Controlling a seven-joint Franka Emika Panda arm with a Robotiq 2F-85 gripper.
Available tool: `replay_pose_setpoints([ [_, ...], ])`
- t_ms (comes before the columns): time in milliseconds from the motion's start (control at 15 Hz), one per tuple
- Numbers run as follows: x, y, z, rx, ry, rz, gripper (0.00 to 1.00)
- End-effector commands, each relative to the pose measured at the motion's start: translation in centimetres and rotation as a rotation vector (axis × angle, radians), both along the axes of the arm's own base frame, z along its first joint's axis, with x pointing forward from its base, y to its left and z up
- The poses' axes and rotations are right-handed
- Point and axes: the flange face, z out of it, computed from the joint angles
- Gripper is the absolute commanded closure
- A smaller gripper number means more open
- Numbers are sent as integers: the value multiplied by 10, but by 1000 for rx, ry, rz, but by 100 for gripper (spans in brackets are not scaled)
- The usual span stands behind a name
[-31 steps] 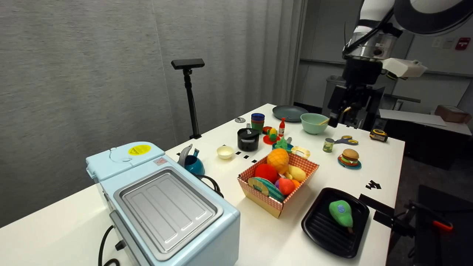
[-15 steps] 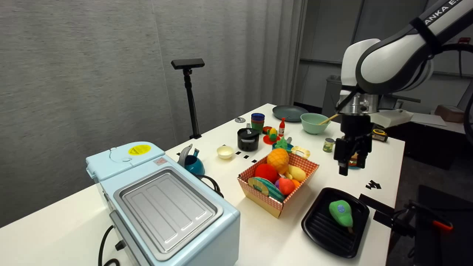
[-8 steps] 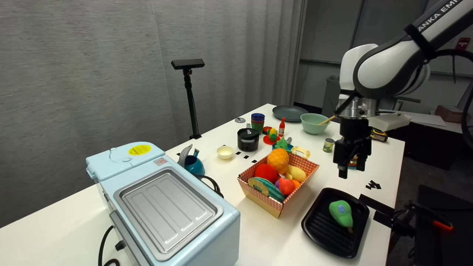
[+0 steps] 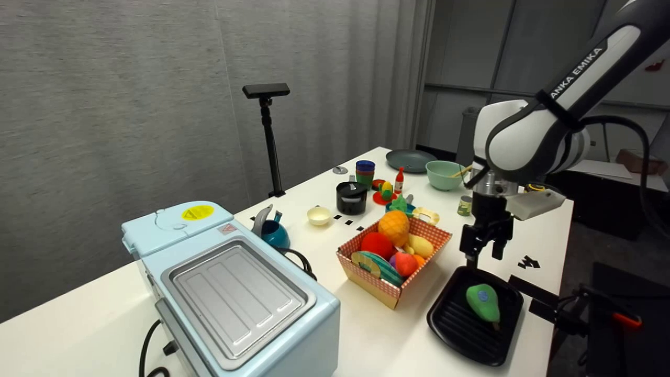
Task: Remove the pear from the black tray and put it in the basket
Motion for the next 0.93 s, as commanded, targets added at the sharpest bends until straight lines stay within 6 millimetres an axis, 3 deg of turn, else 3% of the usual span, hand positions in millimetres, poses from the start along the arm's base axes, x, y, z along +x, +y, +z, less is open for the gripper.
replay_pose_setpoints([
  [0, 3, -1, -24, 22, -9, -5, 0],
  [467, -8, 3, -63, 33, 55, -10, 0],
  [867, -1, 4, -83, 55, 59, 11, 0],
])
